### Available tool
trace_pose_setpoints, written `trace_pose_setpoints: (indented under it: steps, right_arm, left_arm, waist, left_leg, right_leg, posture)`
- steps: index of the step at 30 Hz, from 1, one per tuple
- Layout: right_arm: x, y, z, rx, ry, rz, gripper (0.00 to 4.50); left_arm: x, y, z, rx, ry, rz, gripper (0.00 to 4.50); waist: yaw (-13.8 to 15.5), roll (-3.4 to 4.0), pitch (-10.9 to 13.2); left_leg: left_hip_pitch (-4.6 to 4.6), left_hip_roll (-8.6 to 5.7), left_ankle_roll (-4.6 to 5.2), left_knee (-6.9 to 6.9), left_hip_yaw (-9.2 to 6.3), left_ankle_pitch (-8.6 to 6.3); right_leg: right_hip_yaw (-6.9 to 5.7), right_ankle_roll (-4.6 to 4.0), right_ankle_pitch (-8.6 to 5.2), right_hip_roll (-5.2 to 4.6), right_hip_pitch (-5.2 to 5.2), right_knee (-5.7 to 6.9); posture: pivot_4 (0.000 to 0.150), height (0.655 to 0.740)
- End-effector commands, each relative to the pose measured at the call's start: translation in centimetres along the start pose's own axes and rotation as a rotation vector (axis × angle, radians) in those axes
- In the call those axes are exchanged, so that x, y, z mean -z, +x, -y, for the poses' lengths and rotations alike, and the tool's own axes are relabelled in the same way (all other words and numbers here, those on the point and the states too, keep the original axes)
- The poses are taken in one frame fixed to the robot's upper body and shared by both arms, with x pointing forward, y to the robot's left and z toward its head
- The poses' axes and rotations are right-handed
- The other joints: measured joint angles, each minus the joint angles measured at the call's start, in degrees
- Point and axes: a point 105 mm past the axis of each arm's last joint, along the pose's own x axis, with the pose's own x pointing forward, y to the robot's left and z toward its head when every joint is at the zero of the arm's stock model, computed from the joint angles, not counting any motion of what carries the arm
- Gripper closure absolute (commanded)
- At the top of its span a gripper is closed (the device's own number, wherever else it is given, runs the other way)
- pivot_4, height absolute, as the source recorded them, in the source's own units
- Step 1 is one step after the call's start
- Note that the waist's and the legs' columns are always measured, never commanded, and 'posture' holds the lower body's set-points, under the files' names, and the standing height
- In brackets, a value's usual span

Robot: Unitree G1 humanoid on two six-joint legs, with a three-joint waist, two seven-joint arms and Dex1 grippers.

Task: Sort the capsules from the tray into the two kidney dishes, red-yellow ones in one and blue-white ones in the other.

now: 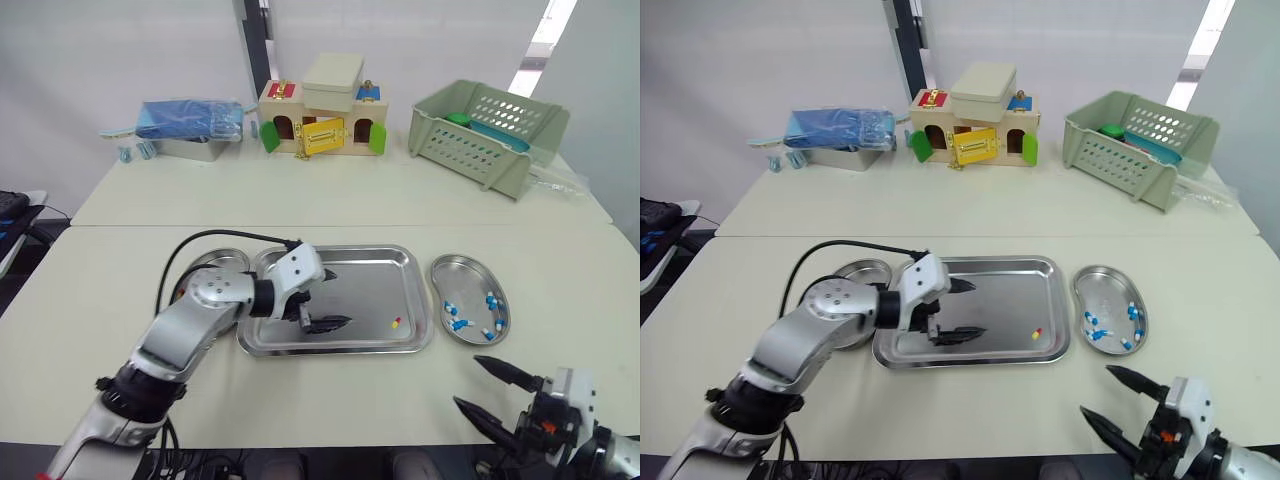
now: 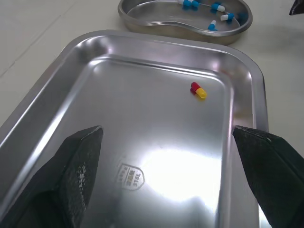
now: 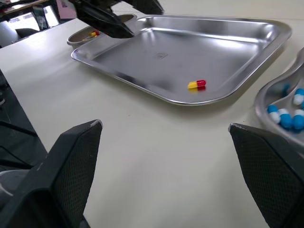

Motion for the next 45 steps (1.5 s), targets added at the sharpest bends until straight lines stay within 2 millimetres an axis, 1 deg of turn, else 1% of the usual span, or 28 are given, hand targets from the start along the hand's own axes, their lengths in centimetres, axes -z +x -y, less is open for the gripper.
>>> trace_pose_setpoints:
  steps: [1, 4, 9, 14, 17, 22, 33, 36, 41, 43, 45]
  right_arm:
    - [-1.3, 0.8, -0.9, -0.002, -0.086, 0.058, 0.00]
    - [-1.1, 1.2, -1.4, 0.000, -0.098, 0.067, 0.00]
    - [-1.2, 2.0, -1.4, 0.014, -0.117, 0.110, 0.00]
    - [-1.0, 2.3, -1.7, 0.008, -0.117, 0.130, 0.00]
    - [-1.0, 2.4, -1.8, 0.007, -0.117, 0.133, 0.00]
    - [-1.3, 2.6, -1.9, 0.015, -0.114, 0.143, 0.00]
    - [-1.1, 2.6, -2.0, 0.031, -0.103, 0.138, 0.00]
    - [-1.0, 2.6, -2.0, 0.034, -0.101, 0.138, 0.00]
    - [-0.7, 2.5, -2.0, 0.037, -0.098, 0.137, 0.00]
    - [-0.6, 2.5, -2.0, 0.040, -0.096, 0.136, 0.00]
    - [-0.5, 2.4, -1.9, 0.042, -0.095, 0.134, 0.00]
  left_arm:
    - [-0.6, 1.9, 0.1, 0.026, 0.048, -0.006, 0.02]
    - [-0.9, 3.3, 0.2, 0.037, 0.048, -0.010, 0.02]
    - [-0.9, 4.6, 1.6, 0.090, 0.034, -0.026, 0.02]
    - [-1.6, 5.8, 2.1, 0.102, 0.039, -0.021, 0.02]
    - [-2.0, 6.7, 2.1, 0.092, 0.031, -0.024, 0.02]
    - [-1.3, 8.1, 1.4, 0.021, 0.020, -0.100, 0.02]
    - [-1.1, 9.1, 1.7, 0.034, 0.044, -0.138, 0.02]
    - [-1.0, 9.2, 2.1, 0.060, 0.050, -0.145, 0.51]
    - [-0.8, 9.2, 2.4, 0.063, 0.047, -0.150, 0.51]
    - [-0.7, 9.2, 2.4, 0.062, 0.055, -0.152, 0.87]
    - [-0.5, 9.1, 2.5, 0.067, 0.056, -0.158, 1.34]
  waist:
    - [0.0, 0.01, 0.0]
    - [0.1, 0.00, 0.0]
    - [0.0, 0.01, 0.0]
    - [0.2, 0.00, 0.0]
    - [0.2, 0.00, 0.0]
    - [0.2, 0.00, 0.0]
    - [0.2, 0.01, 0.0]
    - [0.2, 0.01, 0.0]
    - [0.2, 0.01, 0.0]
    - [0.2, 0.01, 0.0]
    - [0.2, 0.01, 0.0]
  left_leg:
    - [-0.01, 0.00, 0.00, 0.00, 0.01, 0.00]
    - [-0.02, 0.00, 0.00, 0.00, -0.02, 0.00]
    - [-0.01, 0.00, 0.00, 0.00, -0.03, 0.00]
    - [-0.02, 0.00, 0.00, 0.01, -0.03, 0.00]
    - [-0.03, -0.01, 0.00, 0.03, -0.03, 0.00]
    - [-0.01, -0.01, 0.00, 0.03, -0.04, 0.00]
    - [-0.03, -0.02, 0.00, 0.03, -0.04, 0.00]
    - [-0.02, -0.02, 0.00, 0.03, -0.04, 0.00]
    - [-0.02, -0.01, 0.00, 0.03, -0.04, 0.00]
    - [-0.02, -0.02, 0.00, 0.03, -0.04, 0.00]
    - [-0.02, -0.01, 0.00, 0.03, -0.04, 0.00]
  right_leg:
    - [0.01, 0.00, 0.00, 0.00, -0.01, 0.00]
    - [-0.02, 0.01, -0.01, 0.00, -0.01, 0.00]
    - [-0.01, 0.01, -0.01, 0.00, -0.01, 0.00]
    - [-0.02, 0.01, -0.01, 0.00, 0.00, -0.01]
    - [-0.02, 0.01, -0.01, -0.01, 0.01, -0.01]
    - [-0.02, 0.01, -0.01, -0.01, 0.00, 0.00]
    - [-0.01, 0.02, -0.01, -0.01, 0.00, 0.00]
    - [-0.02, 0.02, -0.01, -0.01, 0.00, 0.00]
    - [-0.02, 0.02, -0.01, -0.01, 0.01, 0.00]
    - [-0.02, 0.02, -0.01, -0.01, 0.01, 0.00]
    - [-0.02, 0.02, -0.01, -0.01, 0.01, 0.00]
  posture:
    - [0.150, 0.7400]
    - [0.150, 0.7400]
    - [0.150, 0.7400]
    - [0.150, 0.7400]
    - [0.150, 0.7400]
    - [0.150, 0.7400]
    - [0.150, 0.7400]
    - [0.150, 0.7400]
    - [0.150, 0.7400]
    - [0.150, 0.7400]
    - [0.150, 0.7400]
